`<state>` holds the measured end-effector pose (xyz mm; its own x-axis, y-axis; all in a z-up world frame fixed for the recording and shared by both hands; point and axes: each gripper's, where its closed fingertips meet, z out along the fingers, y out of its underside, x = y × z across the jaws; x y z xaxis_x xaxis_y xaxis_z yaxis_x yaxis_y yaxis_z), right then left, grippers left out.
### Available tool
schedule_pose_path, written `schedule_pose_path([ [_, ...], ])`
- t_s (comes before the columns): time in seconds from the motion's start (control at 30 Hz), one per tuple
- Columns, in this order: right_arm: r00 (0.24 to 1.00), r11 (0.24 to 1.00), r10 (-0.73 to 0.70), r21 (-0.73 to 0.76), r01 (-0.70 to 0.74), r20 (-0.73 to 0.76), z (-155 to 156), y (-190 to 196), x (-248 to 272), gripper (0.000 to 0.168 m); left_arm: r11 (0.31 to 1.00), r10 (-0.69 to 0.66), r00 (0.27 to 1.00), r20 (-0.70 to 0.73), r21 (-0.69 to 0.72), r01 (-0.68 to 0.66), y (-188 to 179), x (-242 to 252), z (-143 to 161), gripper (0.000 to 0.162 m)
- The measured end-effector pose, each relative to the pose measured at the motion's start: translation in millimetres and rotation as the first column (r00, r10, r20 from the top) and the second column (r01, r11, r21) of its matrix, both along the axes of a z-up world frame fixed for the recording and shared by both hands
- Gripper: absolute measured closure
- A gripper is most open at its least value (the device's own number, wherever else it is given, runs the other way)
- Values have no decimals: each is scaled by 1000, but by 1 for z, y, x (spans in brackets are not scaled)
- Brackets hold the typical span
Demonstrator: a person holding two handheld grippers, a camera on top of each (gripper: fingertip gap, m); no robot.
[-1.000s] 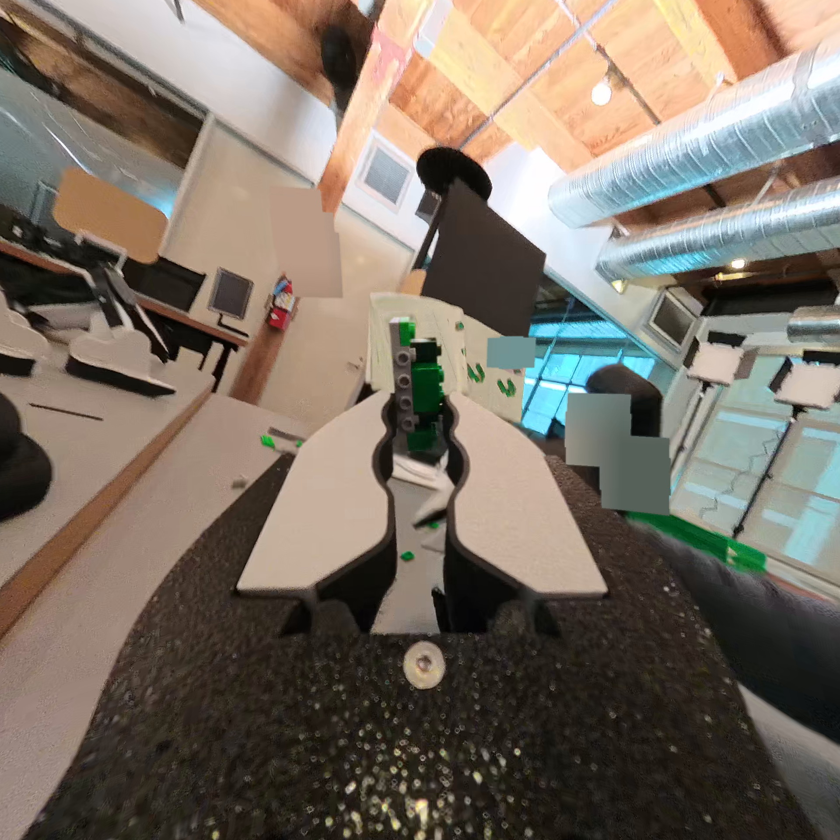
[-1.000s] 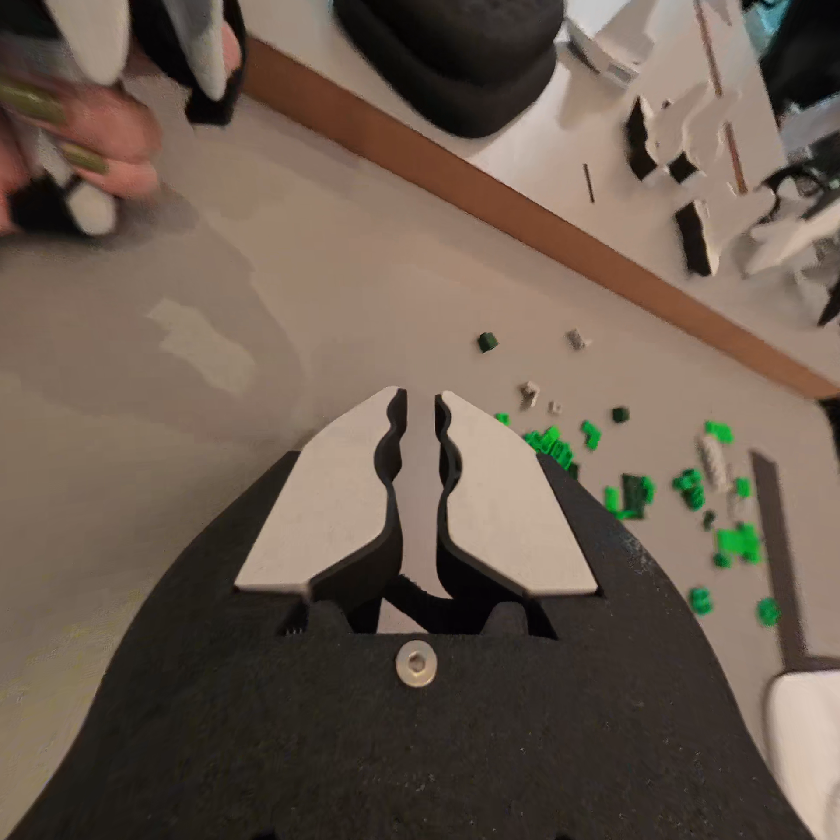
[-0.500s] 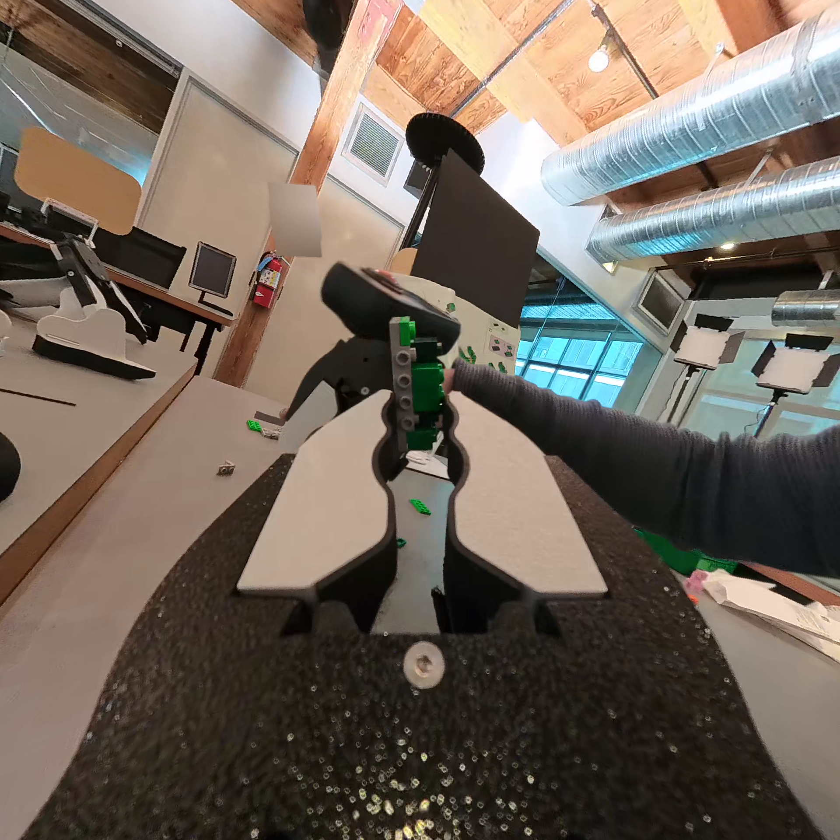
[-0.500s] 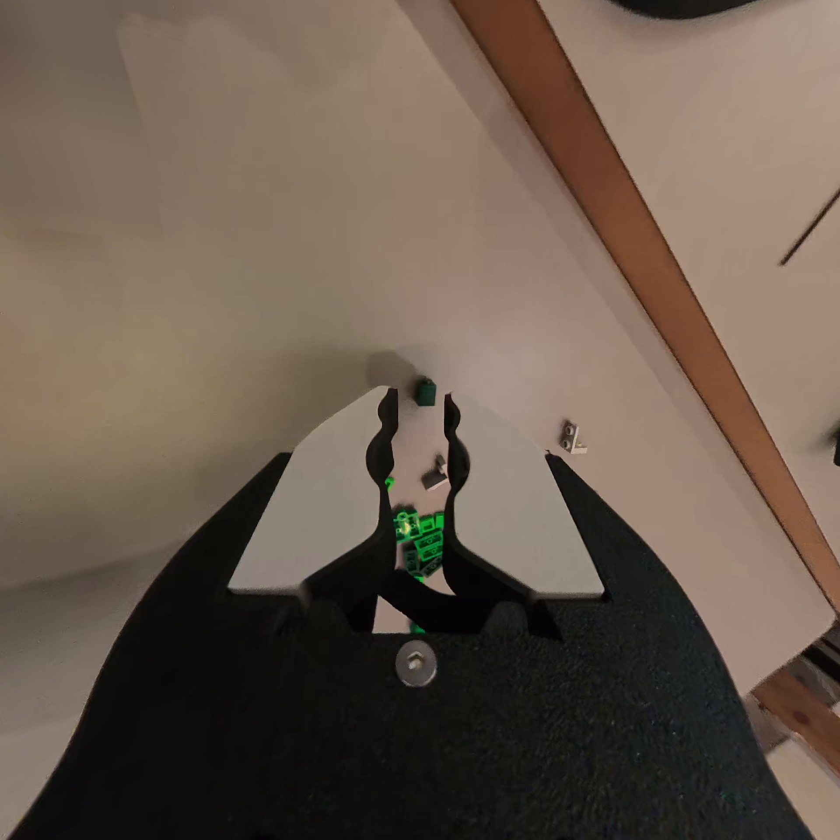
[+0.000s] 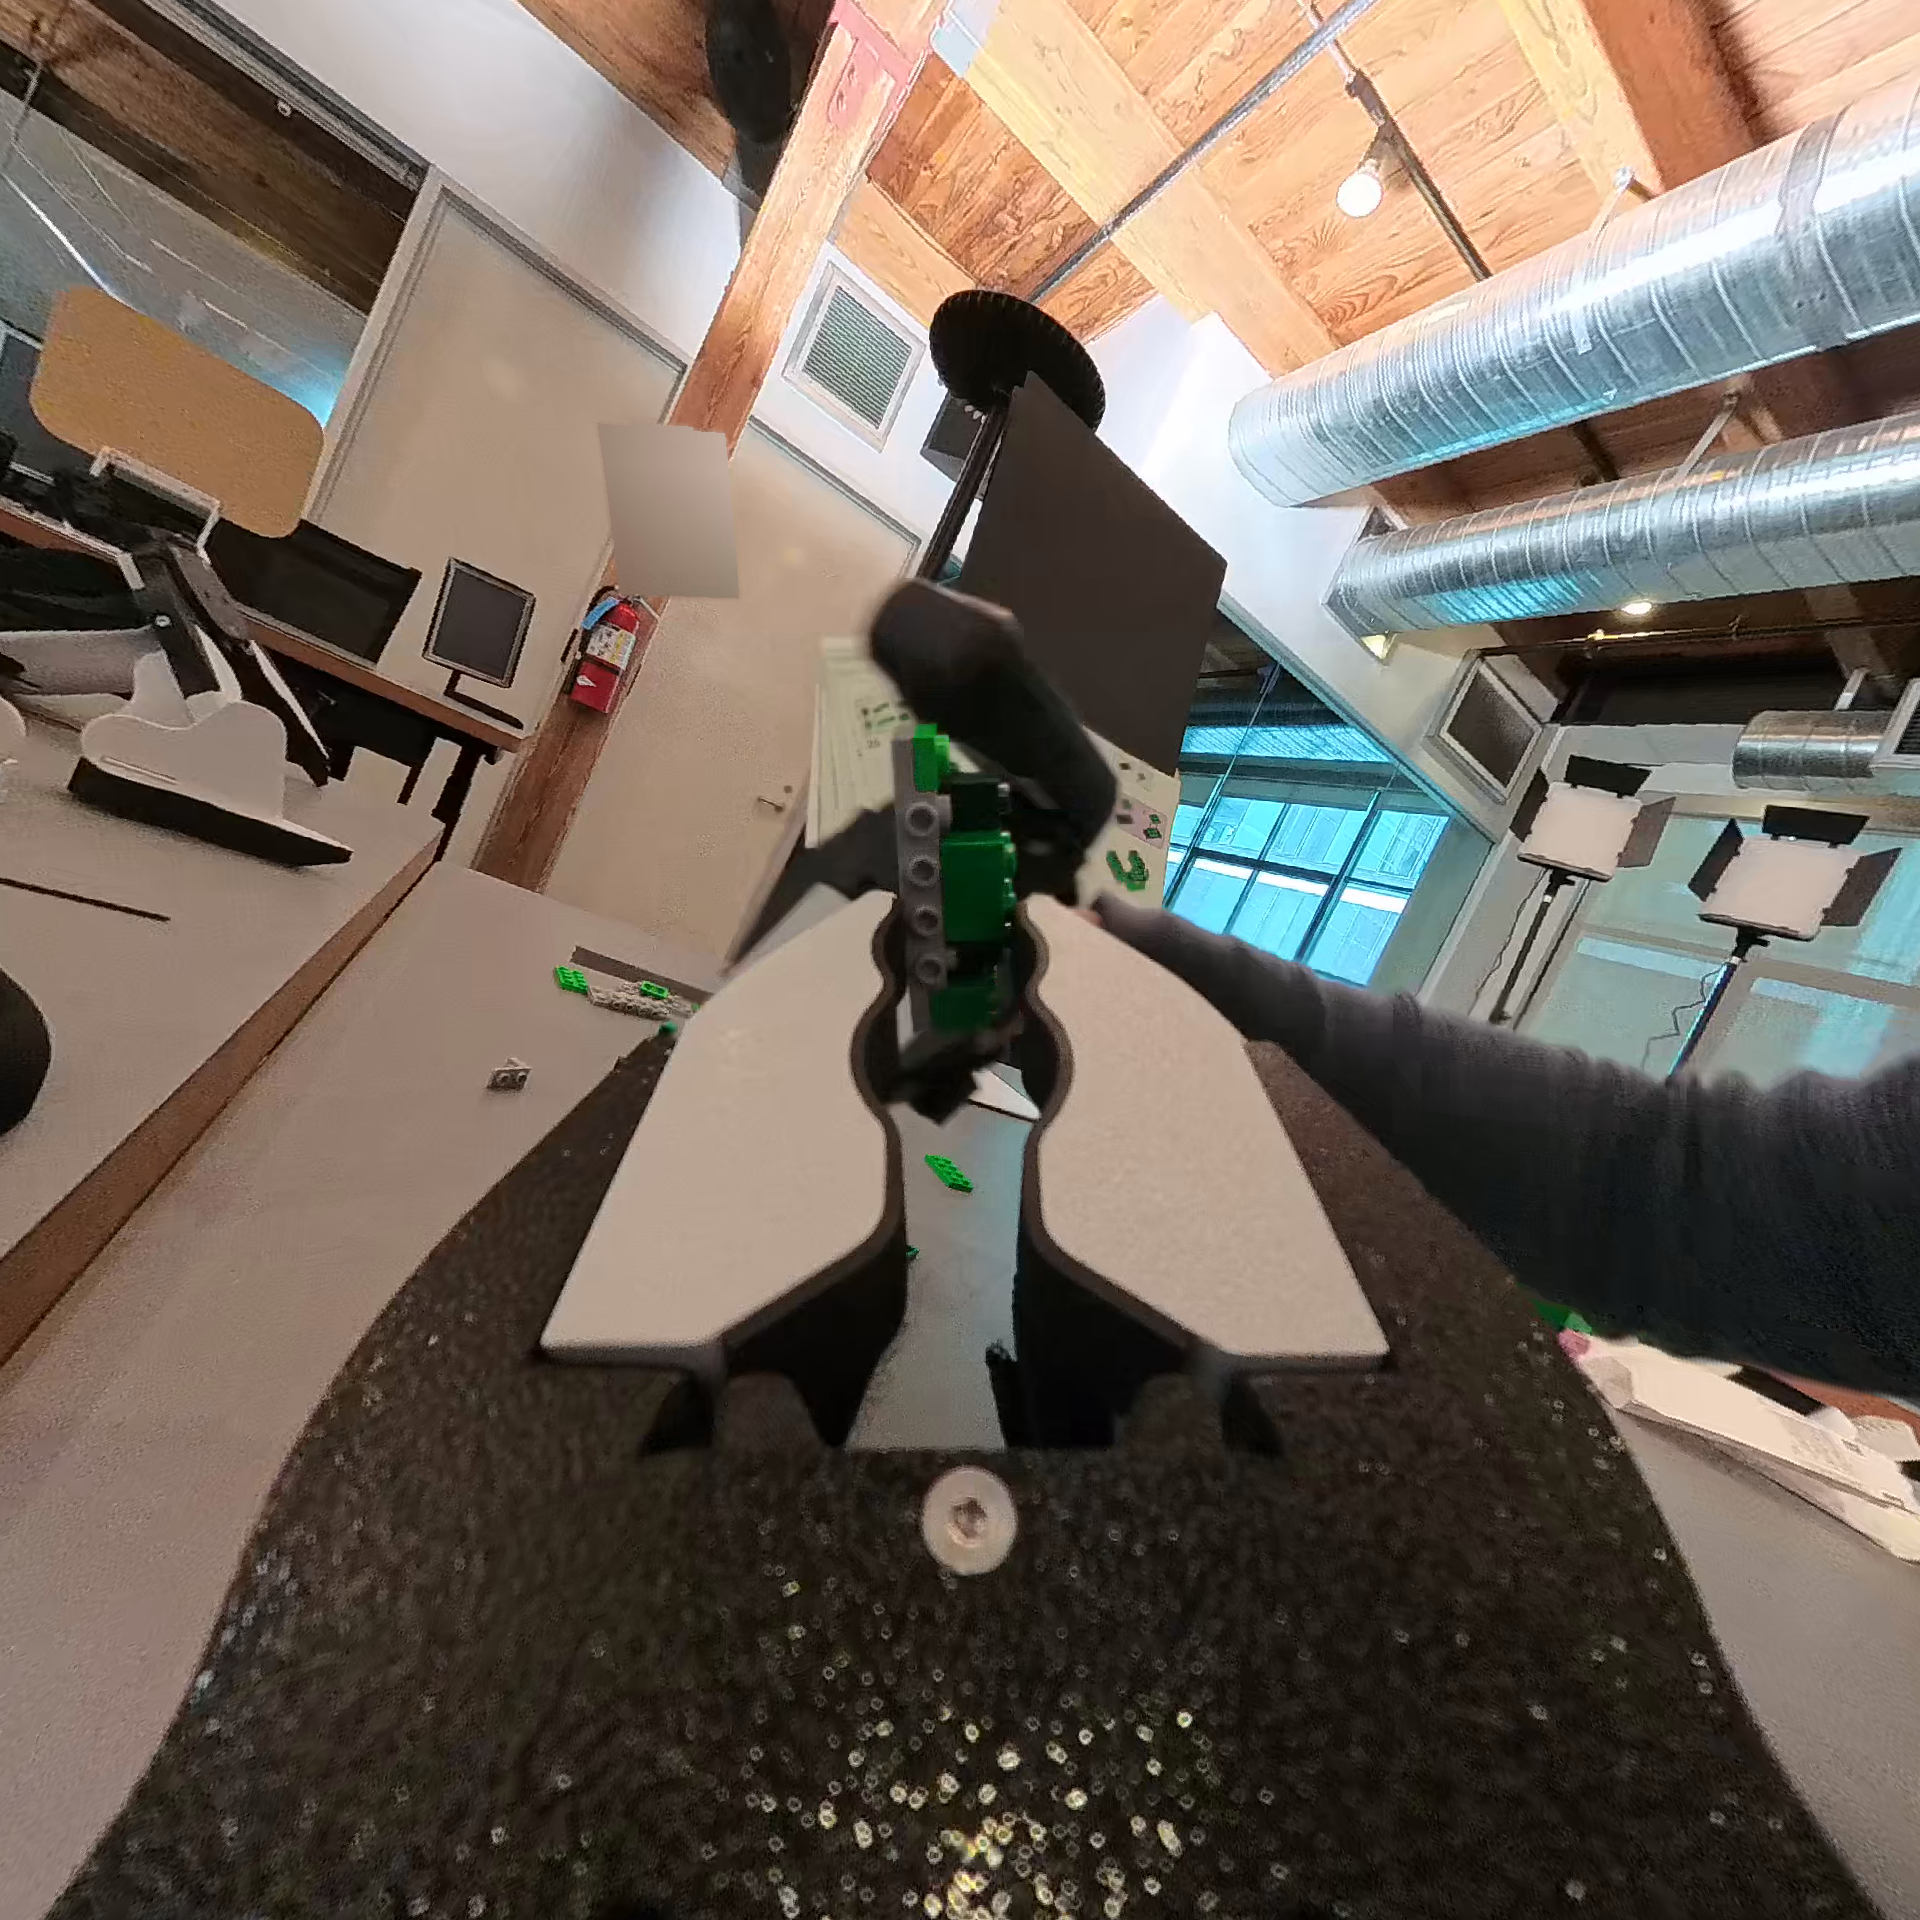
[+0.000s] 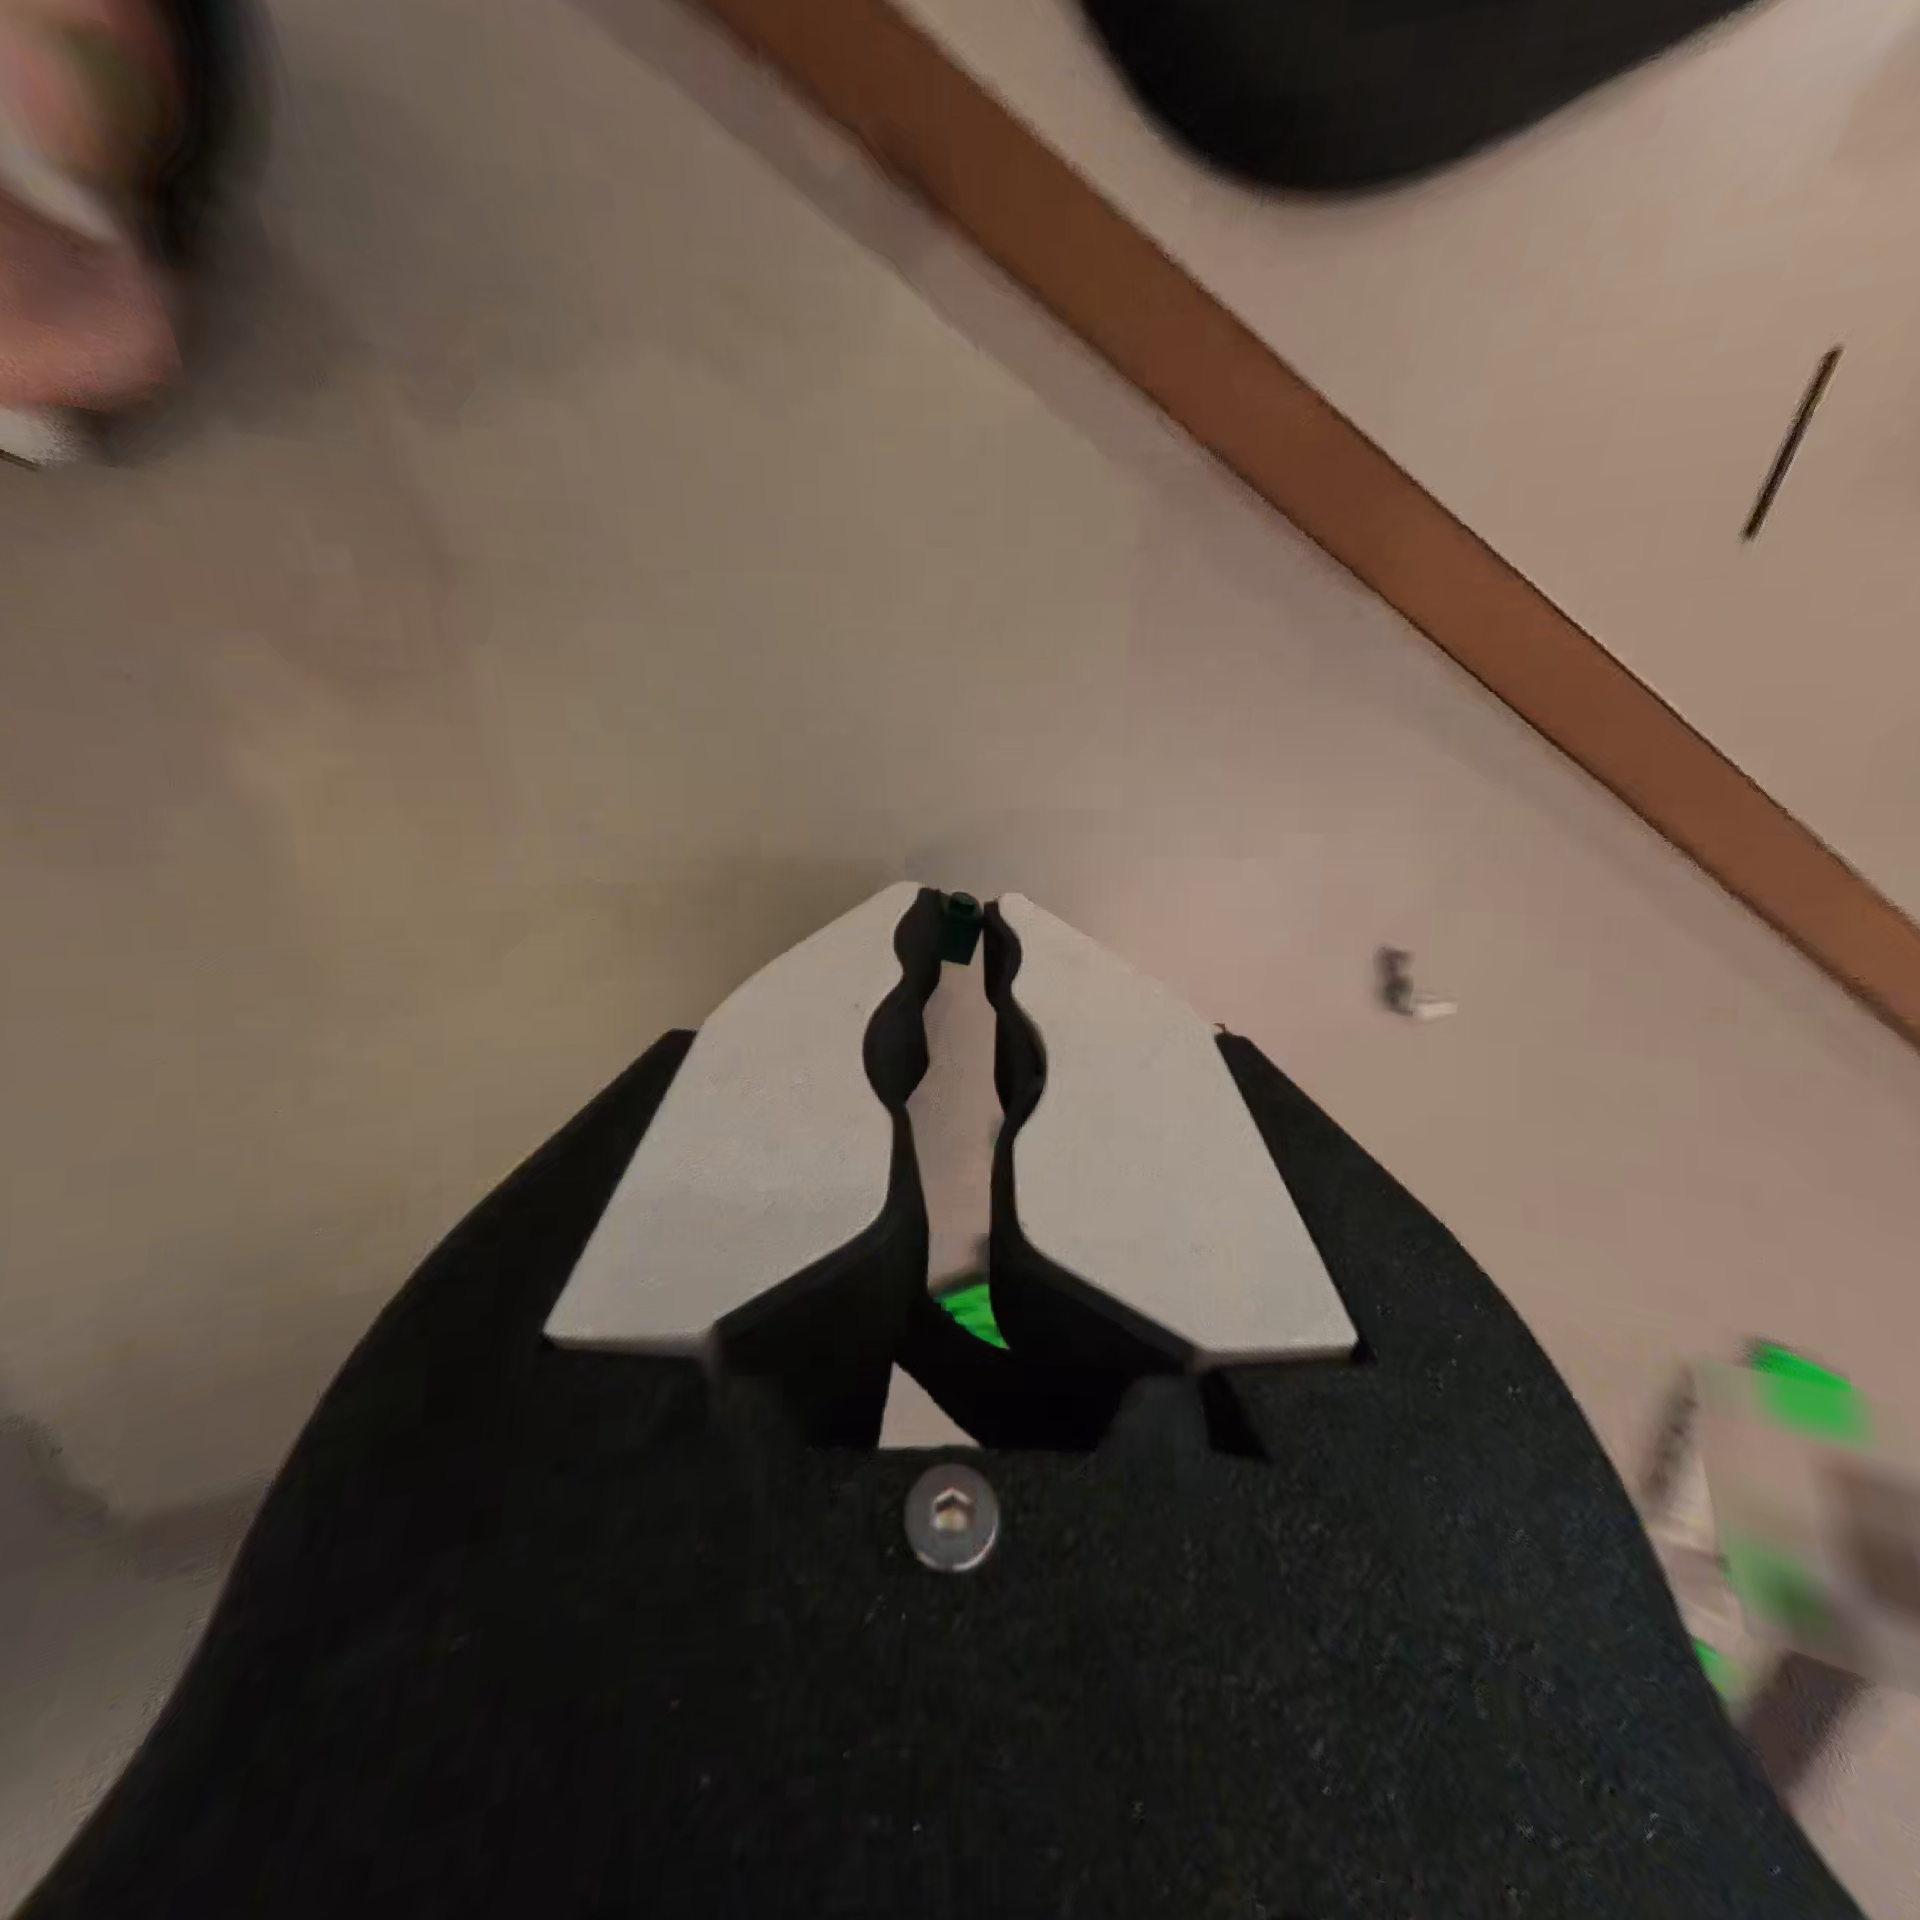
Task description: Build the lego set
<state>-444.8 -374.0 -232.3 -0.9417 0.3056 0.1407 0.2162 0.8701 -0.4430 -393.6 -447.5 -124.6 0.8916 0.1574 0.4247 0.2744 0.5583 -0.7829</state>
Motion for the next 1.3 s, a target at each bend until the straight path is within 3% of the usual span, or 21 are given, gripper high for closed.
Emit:
schedule_pose_path([
  [0.1, 999, 946, -38, -322, 31, -15, 15, -3, 44, 161, 1000, -16, 1000, 3, 0, 16, 3, 1, 0, 144],
  [0.2, 997, 900, -77, -429, 82, 28, 3, 11, 84, 161, 999, -50, 999, 8, 4, 50, 9, 5, 0, 144],
  [0.37, 991, 902, -128, -413, 128, 29, -24, 24, 113, 161, 994, -104, 995, 6, -15, 105, 19, 13, -1, 144],
  [0.5, 994, 916, -84, -397, 49, -72, -25, 23, 116, 161, 990, -139, 990, -12, 8, 139, 20, 19, 4, 144],
  [0.77, 996, 938, -56, -345, 29, -71, -30, 35, 120, 160, 973, -229, 973, -29, 20, 230, 31, 33, 7, 144],
  [1.03, 994, 964, -80, -260, 57, -80, -31, 39, 121, 154, 959, -282, 959, -16, 13, 282, 37, 38, 4, 144],
  [1.3, 984, 956, -178, -237, 173, 4, -35, 44, 125, 151, 949, -314, 949, -1, 13, 314, 40, 40, 2, 144],
])
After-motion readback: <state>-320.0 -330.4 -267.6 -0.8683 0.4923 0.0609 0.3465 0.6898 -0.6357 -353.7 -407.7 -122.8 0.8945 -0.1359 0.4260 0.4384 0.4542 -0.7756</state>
